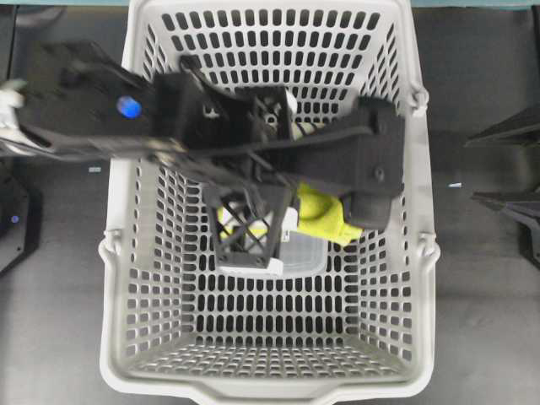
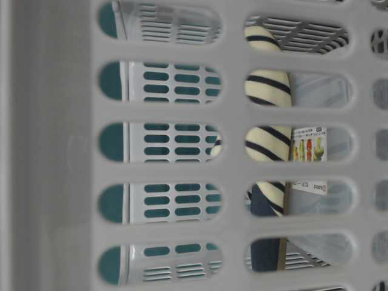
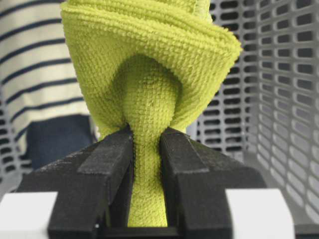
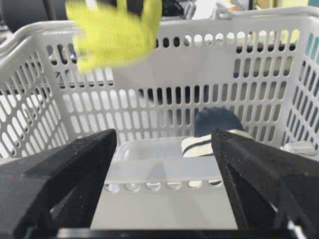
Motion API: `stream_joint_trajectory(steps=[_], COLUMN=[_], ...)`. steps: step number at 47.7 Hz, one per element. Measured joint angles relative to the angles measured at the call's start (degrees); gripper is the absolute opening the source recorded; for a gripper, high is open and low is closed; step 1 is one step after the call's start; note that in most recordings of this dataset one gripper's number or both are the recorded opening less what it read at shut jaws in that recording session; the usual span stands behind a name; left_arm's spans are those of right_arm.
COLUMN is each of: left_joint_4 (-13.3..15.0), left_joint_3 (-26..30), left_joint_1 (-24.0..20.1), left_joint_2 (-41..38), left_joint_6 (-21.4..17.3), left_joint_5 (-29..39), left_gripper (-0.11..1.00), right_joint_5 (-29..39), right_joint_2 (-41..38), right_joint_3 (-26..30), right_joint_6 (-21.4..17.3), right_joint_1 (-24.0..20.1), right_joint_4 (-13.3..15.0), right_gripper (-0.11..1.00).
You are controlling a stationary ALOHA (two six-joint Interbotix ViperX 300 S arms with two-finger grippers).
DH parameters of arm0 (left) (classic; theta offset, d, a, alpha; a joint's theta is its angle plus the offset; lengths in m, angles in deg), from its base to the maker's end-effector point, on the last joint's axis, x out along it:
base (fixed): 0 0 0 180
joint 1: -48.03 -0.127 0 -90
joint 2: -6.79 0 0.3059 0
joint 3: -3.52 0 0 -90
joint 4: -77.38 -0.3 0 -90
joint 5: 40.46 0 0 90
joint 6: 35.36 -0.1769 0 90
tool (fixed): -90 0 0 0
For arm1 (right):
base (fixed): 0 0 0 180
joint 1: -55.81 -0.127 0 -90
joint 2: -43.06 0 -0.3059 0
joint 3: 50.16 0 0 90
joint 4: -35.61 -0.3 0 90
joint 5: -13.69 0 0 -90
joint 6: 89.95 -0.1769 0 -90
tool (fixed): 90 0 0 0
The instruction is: Pick up the yellow cloth from the shopping basket with the left arm.
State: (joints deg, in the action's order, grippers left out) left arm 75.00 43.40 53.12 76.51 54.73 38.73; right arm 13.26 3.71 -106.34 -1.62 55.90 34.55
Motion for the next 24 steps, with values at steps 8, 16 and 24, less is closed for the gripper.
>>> stream_joint_trajectory(steps=[8,16,24], left_joint_4=[0.00,0.00,0.00], left_joint_3=[1.85,1.93,1.93], left_joint_1=[-0.09,-0.09,-0.18], left_joint_2=[-0.70,-0.79,-0.79], left_joint_6=[0.00,0.00,0.00], left_joint_5=[3.25,3.52,3.52], left_gripper=[0.14,0.14,0.14], right_joint_5=[0.09,0.09,0.09], right_joint_2=[0.09,0.18,0.26], right_joint_3=[-0.09,-0.09,-0.09], right_joint_6=[0.00,0.00,0.09], right_joint_1=[0.00,0.00,0.00], right_joint_4=[0.09,0.00,0.00], right_gripper=[0.74,0.74,0.74])
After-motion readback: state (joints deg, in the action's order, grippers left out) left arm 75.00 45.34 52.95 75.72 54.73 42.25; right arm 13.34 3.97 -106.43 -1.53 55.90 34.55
